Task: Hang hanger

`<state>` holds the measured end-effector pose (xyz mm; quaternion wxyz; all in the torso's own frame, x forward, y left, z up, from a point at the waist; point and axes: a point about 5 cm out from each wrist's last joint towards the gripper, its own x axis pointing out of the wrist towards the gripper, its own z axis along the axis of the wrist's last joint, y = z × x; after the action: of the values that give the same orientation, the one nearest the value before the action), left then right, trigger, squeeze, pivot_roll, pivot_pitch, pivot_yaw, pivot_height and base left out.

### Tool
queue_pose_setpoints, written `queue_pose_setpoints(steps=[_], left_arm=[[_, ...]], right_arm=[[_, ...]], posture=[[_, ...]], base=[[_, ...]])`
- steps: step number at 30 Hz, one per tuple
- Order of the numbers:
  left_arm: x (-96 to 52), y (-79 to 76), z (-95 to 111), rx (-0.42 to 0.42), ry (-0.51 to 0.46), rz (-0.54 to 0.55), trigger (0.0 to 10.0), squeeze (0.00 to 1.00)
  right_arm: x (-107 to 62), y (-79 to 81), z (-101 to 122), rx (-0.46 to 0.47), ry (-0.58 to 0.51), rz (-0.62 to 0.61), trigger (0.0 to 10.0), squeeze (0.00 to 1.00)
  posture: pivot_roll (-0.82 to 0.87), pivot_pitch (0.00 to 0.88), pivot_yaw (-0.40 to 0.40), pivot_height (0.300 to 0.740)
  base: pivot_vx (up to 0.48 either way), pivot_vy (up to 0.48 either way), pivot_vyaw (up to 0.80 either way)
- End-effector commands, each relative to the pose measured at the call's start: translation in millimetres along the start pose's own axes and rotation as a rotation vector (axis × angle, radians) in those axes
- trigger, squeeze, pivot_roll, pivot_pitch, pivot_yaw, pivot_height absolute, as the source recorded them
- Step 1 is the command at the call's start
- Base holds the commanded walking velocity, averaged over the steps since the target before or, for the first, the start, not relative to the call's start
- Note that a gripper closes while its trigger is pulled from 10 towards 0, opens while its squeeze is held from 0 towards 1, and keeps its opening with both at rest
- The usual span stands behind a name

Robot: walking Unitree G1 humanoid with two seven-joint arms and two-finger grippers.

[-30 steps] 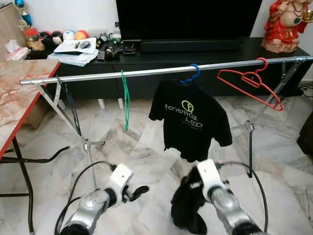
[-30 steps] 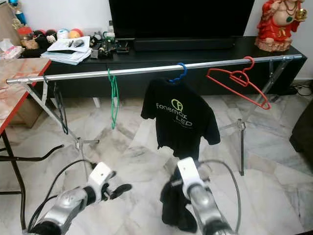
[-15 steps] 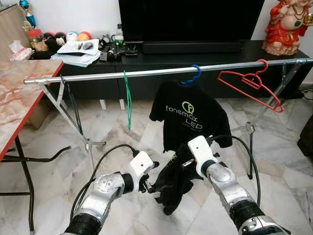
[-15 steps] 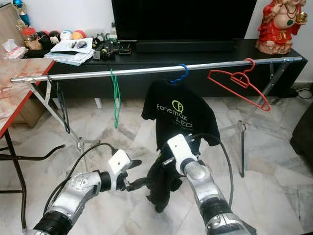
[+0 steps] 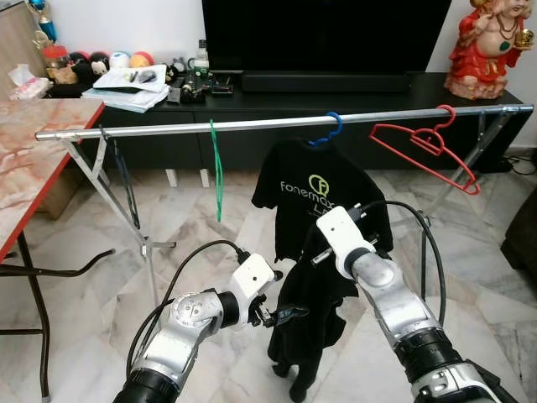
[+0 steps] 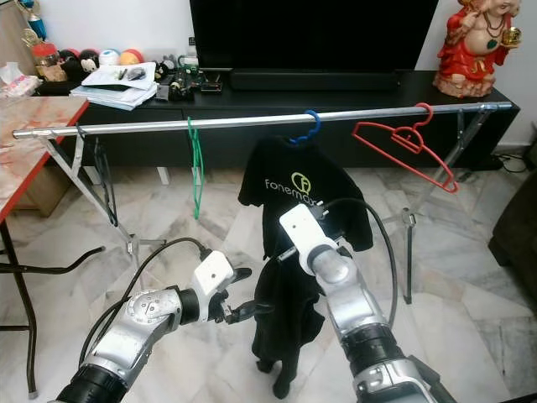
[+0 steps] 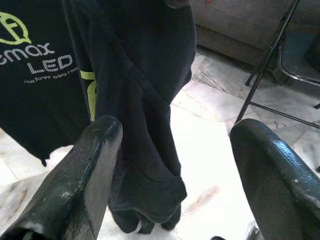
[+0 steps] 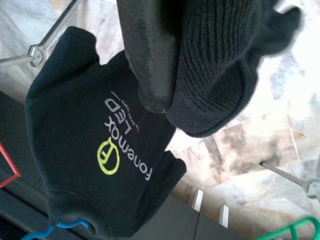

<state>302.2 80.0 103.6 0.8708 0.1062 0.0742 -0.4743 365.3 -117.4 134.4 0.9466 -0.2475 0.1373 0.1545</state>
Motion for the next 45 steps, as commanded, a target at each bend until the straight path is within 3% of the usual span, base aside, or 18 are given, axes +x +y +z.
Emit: queue_pose_setpoints(steps=[1, 6, 8, 12, 16, 26, 39, 43, 45], left_arm=[[0.6, -3.7, 4, 0.006, -0.005, -0.014, 10.0, 0.0], [1.8, -8.4, 9, 0.002, -0.002, -0.016, 10.0, 0.0], [6.3, -5.7, 12, -0.02, 0.017, 0.064, 10.0, 0.0], [10.1, -5.6, 18, -0.078, -0.003, 0.117, 10.0, 0.0], [13.4, -13.0, 27, -0.136, -0.054, 0.099, 10.0, 0.0], [17.4, -12.4, 35, -0.203, -0.011, 0.245, 10.0, 0.0], [-0.1, 10.4, 19, -0.172, 0.121, 0.392, 10.0, 0.0], [2.7, -0.8, 24, -0.188, 0.094, 0.273, 10.0, 0.0], [3.9, -18.1, 29, -0.143, 0.09, 0.099, 10.0, 0.0]], right_arm=[[-3.0, -0.1, 24, 0.017, -0.062, -0.009, 10.0, 0.0], [-12.9, 16.9, 37, 0.102, -0.057, 0.047, 10.0, 0.0], [-19.2, 26.6, 39, 0.129, -0.033, 0.055, 10.0, 0.0], [-24.4, 30.8, 43, 0.155, -0.028, 0.037, 10.0, 0.0], [-28.8, 35.2, 43, 0.194, -0.003, 0.043, 10.0, 0.0], [-33.4, 21.7, 34, 0.28, 0.069, -0.084, 10.0, 0.0], [-35.9, 18.3, 32, 0.286, 0.077, -0.098, 10.0, 0.0], [-35.4, 17.2, 31, 0.29, 0.083, -0.105, 10.0, 0.0], [-35.1, 17.4, 33, 0.308, 0.072, -0.091, 10.0, 0.0]], posture=[[-0.07, 0.056, -0.015, 0.74], [-0.07, 0.059, -0.02, 0.74], [-0.07, 0.061, -0.02, 0.74], [-0.07, 0.063, -0.021, 0.74], [-0.07, 0.065, -0.022, 0.74], [-0.07, 0.077, -0.013, 0.74], [-0.07, 0.085, -0.007, 0.74], [-0.07, 0.085, -0.009, 0.74], [-0.07, 0.084, -0.01, 0.74]], base=[[0.0, 0.0, 0.0], [0.0, 0.0, 0.0], [0.0, 0.0, 0.0], [0.0, 0.0, 0.0], [0.0, 0.0, 0.0], [0.0, 0.0, 0.0], [0.0, 0.0, 0.0], [0.0, 0.0, 0.0], [0.0, 0.0, 0.0]])
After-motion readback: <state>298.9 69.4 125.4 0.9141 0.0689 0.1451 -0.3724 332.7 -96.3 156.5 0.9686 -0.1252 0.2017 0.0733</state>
